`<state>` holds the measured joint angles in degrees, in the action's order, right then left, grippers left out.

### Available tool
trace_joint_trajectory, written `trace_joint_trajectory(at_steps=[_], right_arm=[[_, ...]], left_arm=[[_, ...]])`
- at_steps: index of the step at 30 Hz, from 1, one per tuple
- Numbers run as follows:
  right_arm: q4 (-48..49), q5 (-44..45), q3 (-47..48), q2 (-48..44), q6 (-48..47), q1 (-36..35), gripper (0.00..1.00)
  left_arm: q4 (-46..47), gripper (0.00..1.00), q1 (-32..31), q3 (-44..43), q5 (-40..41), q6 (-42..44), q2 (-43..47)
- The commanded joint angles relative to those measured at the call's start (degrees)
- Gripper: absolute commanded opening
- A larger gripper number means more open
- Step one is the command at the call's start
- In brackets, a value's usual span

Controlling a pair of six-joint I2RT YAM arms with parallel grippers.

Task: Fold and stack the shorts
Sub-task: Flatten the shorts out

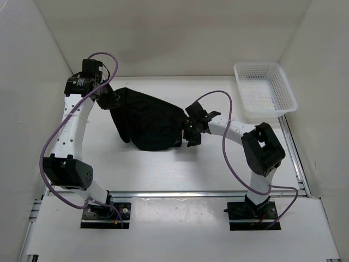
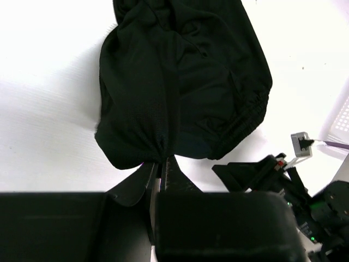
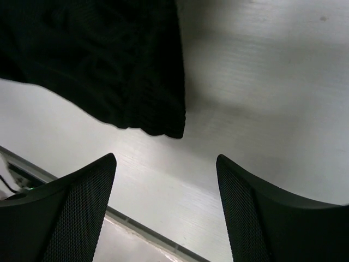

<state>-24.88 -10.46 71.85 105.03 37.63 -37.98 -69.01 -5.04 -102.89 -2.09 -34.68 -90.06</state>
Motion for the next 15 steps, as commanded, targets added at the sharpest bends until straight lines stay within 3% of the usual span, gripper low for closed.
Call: trace_joint_trajectory(at_steps=[1,4,8,9,11,15], right_arm=[[6.9,-2.8,-1.0,2.4,7.3,0.6,0.77],[9.8,-2.8,0.5,6.0,9.6,0.6,0.7],[10.9,-1.0,4.2,9.1,8.4,0.1,0.49],[10.9,-0.3,5.2,9.1,7.5,0.1,0.26],[6.5,1.2,10.8,9.1,4.4,1.7,0.02],[0.2,2.5,22.2,5.6,-0.4,10.7,0.0]], left_arm=[[-0.2,0.1,0.4,-1.0,0.5,0.8,2.8],[-0.7,0.1,0.9,0.1,0.0,0.8,3.3],[-0.7,0.1,1.4,1.4,0.0,0.8,4.5],[-0.7,0.1,1.4,1.4,0.0,0.8,4.5],[-0.7,0.1,2.0,1.4,-0.5,0.8,4.5],[0.5,0.1,2.7,-2.5,-0.5,2.1,1.0]])
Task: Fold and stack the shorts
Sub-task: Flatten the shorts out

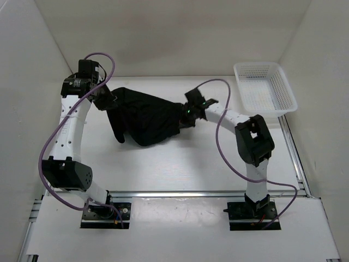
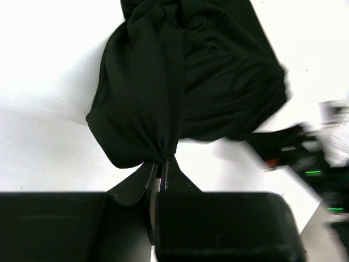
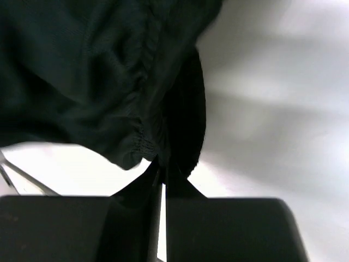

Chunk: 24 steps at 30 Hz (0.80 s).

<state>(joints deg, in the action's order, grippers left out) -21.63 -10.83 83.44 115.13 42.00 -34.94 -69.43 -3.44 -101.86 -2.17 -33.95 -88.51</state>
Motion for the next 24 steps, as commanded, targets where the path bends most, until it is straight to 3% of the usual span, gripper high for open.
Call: trace_joint_trajectory(at_steps=[1,5,9,12,18,19,20,21,22,24], right_arm=[[-4.3,2.9,13.7,-5.0,-5.6,9.5,0.0],[-13.3,1.3,28.3,-6.4,-9.9,16.5,0.0],[-17.6,0.0,27.1,-13.0,-15.2,20.3,0.0],[-17.6,1.6,19.4,-20.2,-16.9,20.9,0.0],[-15.5,6.9,-11.6,-37.6,-15.5,20.9,0.0],[-14.9,8.2,-15.8,-42.7,-15.0,20.4,0.0],[-14.8,10.7,-23.8,-45.2,-14.3,20.3,0.09],[-14.8,11.6,-27.3,-47.6,-13.8,19.8,0.24],[-14.8,12.1,-30.4,-49.8,-12.7,19.8,0.35],[-14.8,13.4,-34.9,-56.3,-11.2,19.8,0.54]], left_arm=[[0.0,0.1,1.1,-5.8,-0.5,2.0,-2.0],[-3.8,0.1,3.3,-19.0,-2.6,2.1,-7.5],[-3.2,0.1,4.0,-21.2,-4.6,1.5,-6.9],[-2.3,0.1,4.0,-15.2,-5.2,1.5,-5.1],[6.0,0.1,1.0,17.8,-5.7,1.5,8.7],[8.8,0.19,0.2,27.3,-6.5,0.8,12.3],[10.4,0.47,0.2,31.9,-7.6,0.8,13.7],[11.8,0.58,-0.4,35.7,-9.9,0.8,14.5],[12.8,0.66,-0.4,38.6,-10.0,0.2,15.0],[13.4,0.68,-0.4,43.0,-10.0,-0.7,15.0]])
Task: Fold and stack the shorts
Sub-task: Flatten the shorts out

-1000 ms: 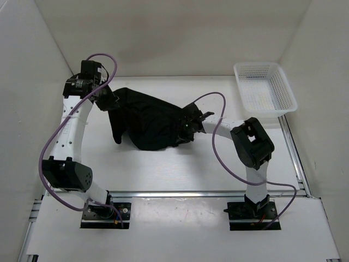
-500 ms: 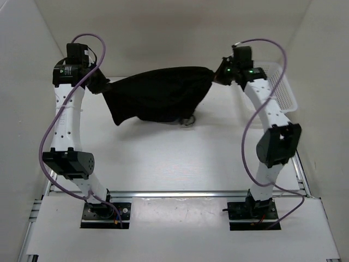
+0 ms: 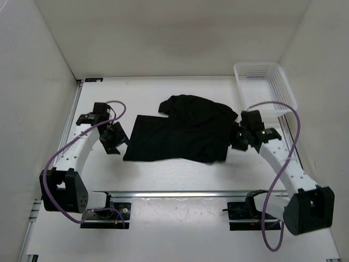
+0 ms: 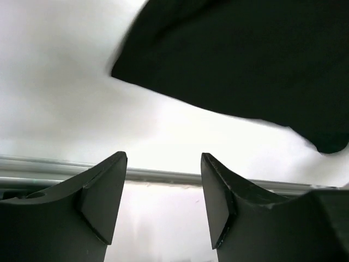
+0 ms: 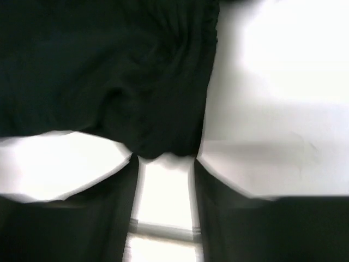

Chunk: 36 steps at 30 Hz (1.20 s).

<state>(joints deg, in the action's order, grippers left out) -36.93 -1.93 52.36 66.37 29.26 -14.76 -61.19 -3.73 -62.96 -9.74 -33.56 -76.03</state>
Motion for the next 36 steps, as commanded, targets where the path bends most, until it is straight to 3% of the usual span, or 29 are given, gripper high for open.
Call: trace_joint_trajectory(at_steps=[1,2,7,9,10,11,12,14,18,22,30,34,36], right_arm=[[0.5,4.5,-6.4,-10.6,2.2,-0.4,0.56],[-0.1,4.5,-6.4,-11.6,3.4,-0.4,0.56],[-4.4,0.5,-6.4,-10.7,5.1,0.2,0.35],[-4.4,-3.0,-9.4,-10.7,6.0,0.2,0.33],[-4.4,-4.8,-10.7,-10.7,7.6,0.2,0.34],[-2.0,-6.8,-13.7,-11.3,8.7,0.2,0.48],[-0.9,-8.5,-15.1,-11.3,10.3,0.2,0.53],[3.0,-12.1,-18.2,-10.7,14.5,0.2,0.6],[8.9,-12.7,-20.7,-8.1,18.5,2.5,0.6],[12.4,-9.6,-21.3,-3.9,17.7,3.2,0.57],[12.9,-1.8,-17.2,5.1,11.4,3.7,0.56],[13.5,-1.8,-16.4,5.6,10.8,3.7,0.56],[15.5,-2.4,-16.4,5.6,10.3,3.7,0.5]], left_arm=[[5.1,0.68,-0.1,4.1,-1.5,-1.1,2.6],[5.1,0.68,-0.1,4.1,-0.8,-1.7,2.0],[4.0,0.6,-0.7,2.9,1.3,-1.2,1.5],[4.6,0.61,-0.7,4.5,2.2,-1.2,1.0],[5.1,0.63,-0.7,5.3,2.2,-1.2,1.0],[6.0,0.75,-0.7,7.0,2.2,-1.8,-0.4],[7.0,0.8,-0.7,7.7,2.2,-2.6,-1.4],[9.7,0.82,-1.2,8.2,1.7,-2.6,-6.0],[11.8,0.82,-1.8,8.2,3.8,-3.2,-14.1],[13.0,0.68,-2.3,6.3,6.2,-3.2,-18.4],[13.0,0.12,-2.9,3.8,7.9,-3.2,-22.8],[13.0,0.1,-2.9,3.8,7.3,-3.2,-20.1],[12.5,0.1,-2.9,3.8,6.8,-3.2,-18.6]])
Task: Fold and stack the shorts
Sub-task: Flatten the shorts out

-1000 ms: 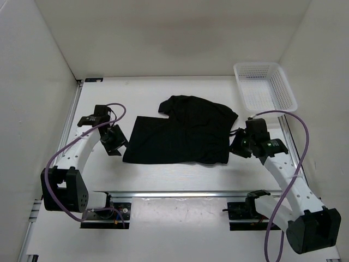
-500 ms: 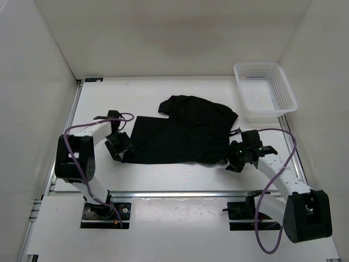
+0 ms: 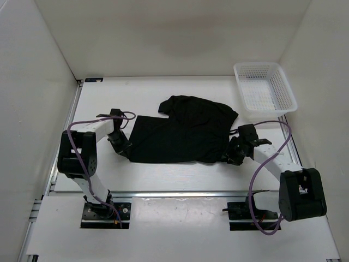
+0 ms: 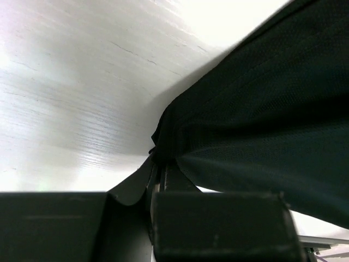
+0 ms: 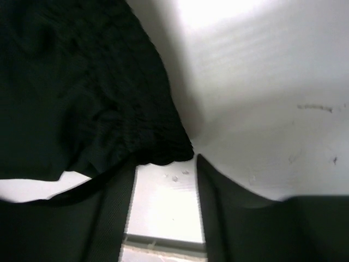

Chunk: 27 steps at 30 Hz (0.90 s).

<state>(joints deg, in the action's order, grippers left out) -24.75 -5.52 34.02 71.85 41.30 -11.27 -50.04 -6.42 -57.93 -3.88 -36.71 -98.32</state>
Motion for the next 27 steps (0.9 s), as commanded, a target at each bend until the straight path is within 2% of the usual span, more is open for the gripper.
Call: trace_joint_trajectory(at_steps=[1,2,5,6,7,10,12,14,15,16,17,22,27], right_arm=[[3.3,1.2,1.9,0.7,-2.3,0.2,0.45],[3.3,1.2,1.9,1.3,-2.3,0.2,0.38],[1.2,4.4,3.7,0.0,-2.8,0.2,0.39],[0.6,5.3,3.7,-0.7,-2.8,-0.3,0.51],[0.6,6.2,3.7,-1.3,-3.3,-0.3,0.56],[0.6,7.4,4.3,0.2,-4.0,-0.3,0.58],[2.9,5.0,4.3,1.9,-4.6,-0.3,0.53],[4.4,3.2,4.3,4.0,-4.6,-0.3,0.37],[5.0,2.6,4.3,4.5,-4.6,-0.3,0.27],[5.0,2.1,4.3,4.5,-4.6,-0.3,0.06],[5.0,2.1,4.9,3.7,-4.6,-0.3,0.0],[-1.4,3.1,8.2,-6.6,-7.0,-0.3,0.0],[-5.7,5.9,15.8,-8.3,-8.4,-0.3,0.0]], left_arm=[[0.8,0.1,-0.2,-1.2,0.9,0.0,4.4],[0.0,0.1,-0.2,-1.2,0.9,0.0,5.7],[-1.2,0.1,-0.2,-1.2,2.0,0.0,8.0],[-1.9,0.1,-0.2,-1.2,2.6,0.0,8.0],[-1.9,0.1,-0.2,-1.2,2.6,0.0,8.8],[-2.5,0.1,-0.7,-1.7,2.6,0.0,9.3],[-2.5,0.1,-0.7,-2.9,2.6,0.0,9.3],[-3.0,0.1,-0.7,-3.4,2.6,0.0,9.3],[-3.0,0.1,-1.2,-4.0,2.6,0.0,9.3],[-3.7,0.1,-1.2,-4.0,2.6,0.0,9.3],[-4.7,0.1,-1.2,-4.6,2.6,0.0,9.8],[-9.5,0.1,-2.4,-8.5,4.3,0.0,14.4],[-13.2,0.1,-2.4,-15.9,6.1,0.6,14.9]])
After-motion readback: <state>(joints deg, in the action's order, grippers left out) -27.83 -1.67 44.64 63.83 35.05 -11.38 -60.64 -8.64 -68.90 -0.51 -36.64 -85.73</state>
